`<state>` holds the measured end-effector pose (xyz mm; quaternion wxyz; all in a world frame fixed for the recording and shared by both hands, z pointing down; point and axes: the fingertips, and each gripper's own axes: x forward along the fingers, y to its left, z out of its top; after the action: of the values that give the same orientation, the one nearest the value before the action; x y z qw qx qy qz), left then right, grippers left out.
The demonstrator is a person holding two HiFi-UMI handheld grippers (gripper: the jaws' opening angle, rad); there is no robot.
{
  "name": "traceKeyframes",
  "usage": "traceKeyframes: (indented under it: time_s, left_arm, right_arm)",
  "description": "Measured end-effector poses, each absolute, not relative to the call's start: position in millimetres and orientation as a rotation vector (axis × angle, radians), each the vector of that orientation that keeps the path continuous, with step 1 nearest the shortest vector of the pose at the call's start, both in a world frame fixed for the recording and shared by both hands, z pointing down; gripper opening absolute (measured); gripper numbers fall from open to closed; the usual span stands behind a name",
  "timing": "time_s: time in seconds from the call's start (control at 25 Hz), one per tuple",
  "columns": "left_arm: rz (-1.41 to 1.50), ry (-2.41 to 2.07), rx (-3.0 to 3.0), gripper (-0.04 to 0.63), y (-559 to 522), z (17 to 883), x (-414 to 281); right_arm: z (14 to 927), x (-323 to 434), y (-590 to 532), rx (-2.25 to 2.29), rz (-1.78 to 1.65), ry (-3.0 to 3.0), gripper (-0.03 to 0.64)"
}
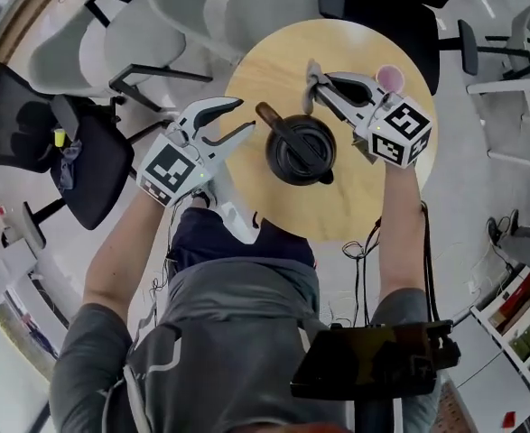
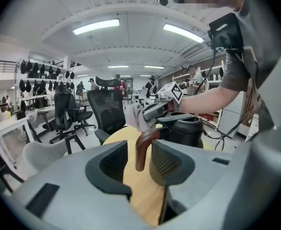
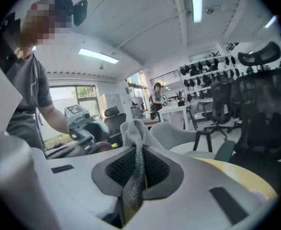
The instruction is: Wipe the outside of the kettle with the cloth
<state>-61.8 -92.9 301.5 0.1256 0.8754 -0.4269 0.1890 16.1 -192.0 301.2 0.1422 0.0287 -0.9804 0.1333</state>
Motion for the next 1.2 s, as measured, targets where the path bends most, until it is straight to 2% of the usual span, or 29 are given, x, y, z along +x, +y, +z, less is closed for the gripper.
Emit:
traceKeyframes:
  time_s: [0.2, 0.44, 0.96, 1.2]
  left_arm:
    - [0.435, -1.29, 2.552, 0.155, -97, 255, -79]
    - [0.269, -1.271, 2.66, 0.118, -98, 201, -93]
    - [0.089, -1.028, 2.879, 0.025, -67, 115, -125]
    - [0.014, -0.949, 2.885, 0.009, -58, 92, -141]
  right_arm:
    - [250, 45, -183, 0.38, 0.408, -2.886, 0.049]
    - [196, 63, -163, 0.774, 0.325, -2.87, 0.049]
    - [96, 59, -74, 1.453, 0.215, -2.714, 0.049]
    - [62, 55, -24, 1.725, 0.14, -2.631, 0.049]
